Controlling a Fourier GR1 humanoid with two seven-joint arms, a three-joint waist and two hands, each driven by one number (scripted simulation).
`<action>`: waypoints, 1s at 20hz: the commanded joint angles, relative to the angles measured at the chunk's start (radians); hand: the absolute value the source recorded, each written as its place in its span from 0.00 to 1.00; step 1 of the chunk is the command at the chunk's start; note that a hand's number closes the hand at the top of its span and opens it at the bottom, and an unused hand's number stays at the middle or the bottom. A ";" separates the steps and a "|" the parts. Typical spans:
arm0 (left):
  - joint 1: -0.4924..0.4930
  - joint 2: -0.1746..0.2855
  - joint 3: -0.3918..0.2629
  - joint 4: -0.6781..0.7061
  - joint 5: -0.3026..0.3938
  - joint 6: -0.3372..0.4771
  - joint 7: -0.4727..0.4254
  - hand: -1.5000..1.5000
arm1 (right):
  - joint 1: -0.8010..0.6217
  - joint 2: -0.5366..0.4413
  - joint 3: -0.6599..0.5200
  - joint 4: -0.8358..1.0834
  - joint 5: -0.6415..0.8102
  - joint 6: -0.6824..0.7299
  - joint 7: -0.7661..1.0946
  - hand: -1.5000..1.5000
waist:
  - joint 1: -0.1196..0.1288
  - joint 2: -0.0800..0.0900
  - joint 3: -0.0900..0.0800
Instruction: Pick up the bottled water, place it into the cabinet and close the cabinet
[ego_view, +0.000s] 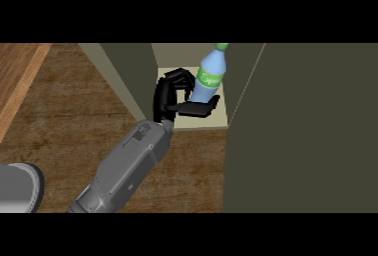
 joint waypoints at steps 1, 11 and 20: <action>-0.100 0.000 -0.002 0.127 0.077 0.054 -0.006 1.00 | 0.007 -0.024 -0.022 -0.075 -0.088 0.025 0.047 0.00 | -0.019 0.006 -0.001; -0.280 0.012 0.054 0.485 -0.043 0.080 -0.005 1.00 | -0.030 -0.014 -0.041 -0.064 -0.088 0.047 0.033 0.00 | -0.039 0.022 -0.001; -0.341 0.024 0.152 0.587 -0.008 0.118 -0.088 1.00 | 0.003 -0.012 -0.058 -0.058 -0.111 0.076 0.012 0.00 | -0.053 0.021 -0.001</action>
